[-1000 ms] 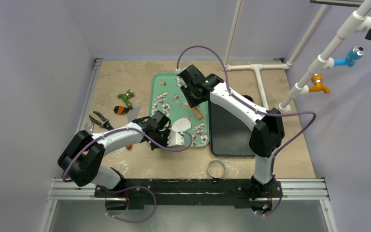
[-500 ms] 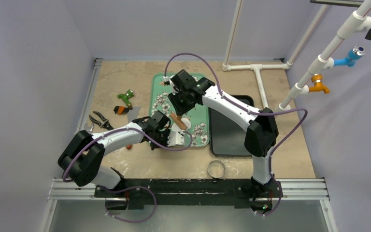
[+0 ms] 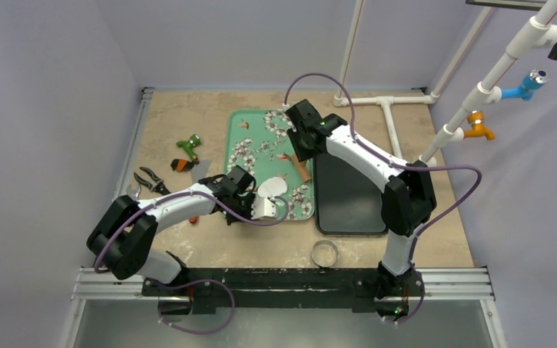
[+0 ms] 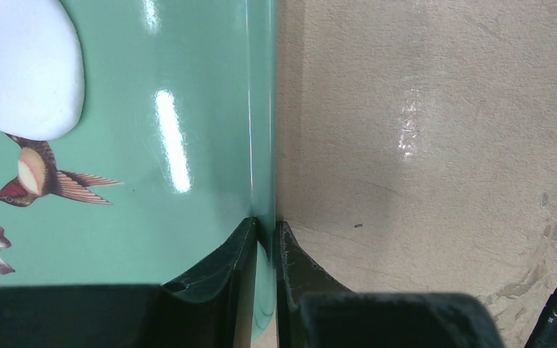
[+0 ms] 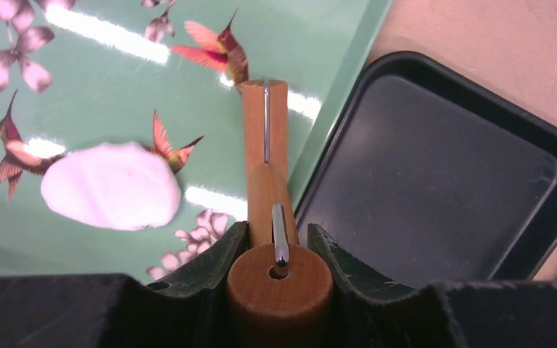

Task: Roll out the dumpling wrappers from the dough
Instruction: Flatten out the dough on the work surface.

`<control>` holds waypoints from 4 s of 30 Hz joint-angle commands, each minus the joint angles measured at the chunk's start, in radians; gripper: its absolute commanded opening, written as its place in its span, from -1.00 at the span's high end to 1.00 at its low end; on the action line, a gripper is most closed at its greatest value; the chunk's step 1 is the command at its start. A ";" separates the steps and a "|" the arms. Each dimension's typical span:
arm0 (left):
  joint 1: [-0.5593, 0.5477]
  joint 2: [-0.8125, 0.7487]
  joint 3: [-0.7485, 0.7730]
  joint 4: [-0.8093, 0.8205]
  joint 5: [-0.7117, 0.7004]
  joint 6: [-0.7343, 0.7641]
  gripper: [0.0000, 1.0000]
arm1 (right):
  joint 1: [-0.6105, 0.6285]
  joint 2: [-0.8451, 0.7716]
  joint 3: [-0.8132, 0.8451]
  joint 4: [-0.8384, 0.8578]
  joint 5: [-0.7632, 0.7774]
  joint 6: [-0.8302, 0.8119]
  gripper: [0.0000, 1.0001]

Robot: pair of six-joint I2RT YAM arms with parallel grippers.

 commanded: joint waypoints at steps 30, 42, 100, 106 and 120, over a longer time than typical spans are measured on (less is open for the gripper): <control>0.017 0.033 -0.010 -0.108 0.017 -0.034 1.00 | 0.080 0.102 0.099 -0.078 0.082 0.000 1.00; 0.018 0.036 -0.009 -0.111 0.016 -0.033 1.00 | 0.006 0.034 -0.003 -0.039 0.128 -0.002 1.00; 0.026 0.037 -0.006 -0.114 0.026 -0.033 1.00 | -0.076 0.076 -0.006 0.013 0.129 -0.064 1.00; 0.028 0.037 -0.006 -0.114 0.028 -0.033 1.00 | -0.043 0.031 0.121 -0.047 0.018 -0.082 1.00; 0.030 0.035 -0.006 -0.112 0.031 -0.036 1.00 | 0.121 0.083 0.248 -0.096 -0.294 -0.104 1.00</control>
